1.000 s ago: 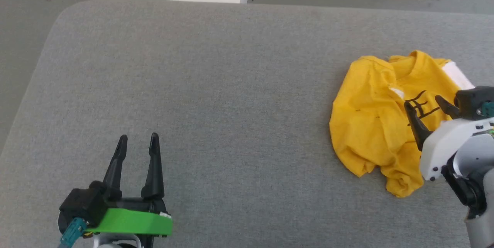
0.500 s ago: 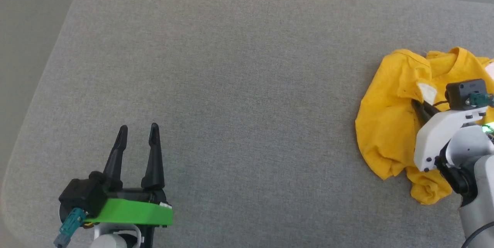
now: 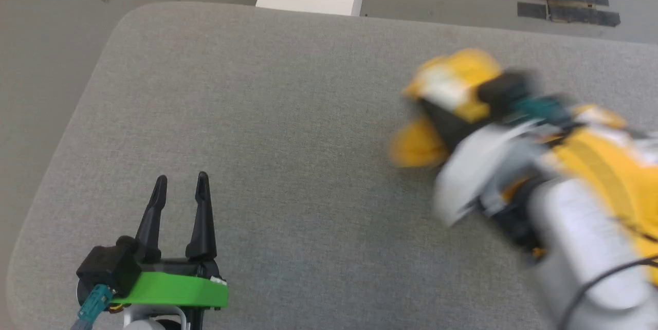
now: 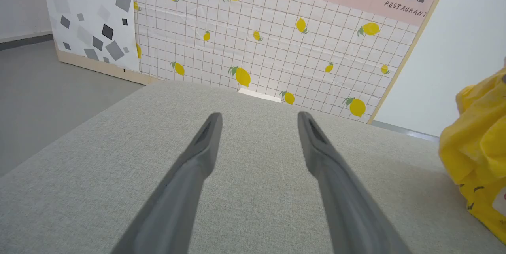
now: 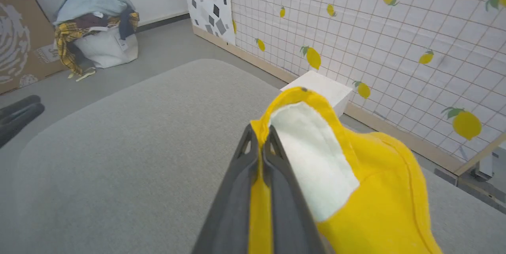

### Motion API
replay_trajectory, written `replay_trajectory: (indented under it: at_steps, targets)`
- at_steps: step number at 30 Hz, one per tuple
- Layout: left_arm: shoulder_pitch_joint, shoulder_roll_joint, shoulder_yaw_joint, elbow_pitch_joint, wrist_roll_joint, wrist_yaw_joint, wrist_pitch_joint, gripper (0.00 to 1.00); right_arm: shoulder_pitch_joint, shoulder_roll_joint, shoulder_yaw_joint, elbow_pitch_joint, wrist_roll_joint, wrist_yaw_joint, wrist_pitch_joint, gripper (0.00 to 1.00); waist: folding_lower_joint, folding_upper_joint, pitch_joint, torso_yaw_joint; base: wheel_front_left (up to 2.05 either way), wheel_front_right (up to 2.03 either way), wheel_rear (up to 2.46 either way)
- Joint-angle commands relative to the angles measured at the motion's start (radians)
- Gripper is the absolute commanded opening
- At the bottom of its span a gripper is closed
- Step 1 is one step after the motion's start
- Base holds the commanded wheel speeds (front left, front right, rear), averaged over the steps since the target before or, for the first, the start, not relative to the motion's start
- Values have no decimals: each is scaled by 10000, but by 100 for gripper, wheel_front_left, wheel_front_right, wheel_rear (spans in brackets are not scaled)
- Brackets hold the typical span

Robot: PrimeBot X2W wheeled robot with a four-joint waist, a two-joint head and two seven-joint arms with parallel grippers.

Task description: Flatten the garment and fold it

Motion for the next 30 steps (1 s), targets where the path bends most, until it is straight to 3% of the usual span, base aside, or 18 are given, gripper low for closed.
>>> replay_trajectory:
  at_steps: [1,7,10,11,12,16,20,24,27,30]
  targets:
    - [145,-37,13,-10,-128,91,-47,100,-68,235,691,70,393,-15,-52,0,-1,0,-80,105,0,0,0]
    - [154,-37,-97,57,-227,168,-47,100,123,654,3650,834,2071,-15,-6,0,-1,0,-24,464,0,0,0]
    - [124,-37,-114,119,-277,165,-47,100,236,611,4578,1276,2909,-15,170,0,-1,0,8,586,0,0,0]
    - [116,-37,-124,136,-291,169,-47,100,203,552,4779,1420,3032,-15,78,46,-1,0,16,615,0,0,0]
    - [109,-37,-142,154,-300,172,-47,100,163,499,4878,1544,3074,-15,-51,100,-1,0,17,638,0,0,0]
    - [112,-37,-248,267,-353,202,-47,100,-29,431,4818,2022,3140,-15,-737,100,-1,0,-80,639,0,0,0]
    - [216,-37,-342,354,-252,183,-47,100,-60,495,3860,2075,3232,-15,-1670,100,-1,0,-302,521,0,0,0]
    - [339,-37,-352,273,-148,179,-47,100,401,496,1775,1966,2344,-15,-3004,100,-1,0,-483,348,0,0,0]
    - [490,-37,-322,156,3,153,-47,100,1163,538,-325,1680,445,-15,-3877,100,-1,0,-565,172,0,0,0]
    - [626,-37,-248,49,131,120,-47,100,2286,1099,-2374,1018,-1182,-15,-4239,100,-1,0,-584,-17,0,0,0]
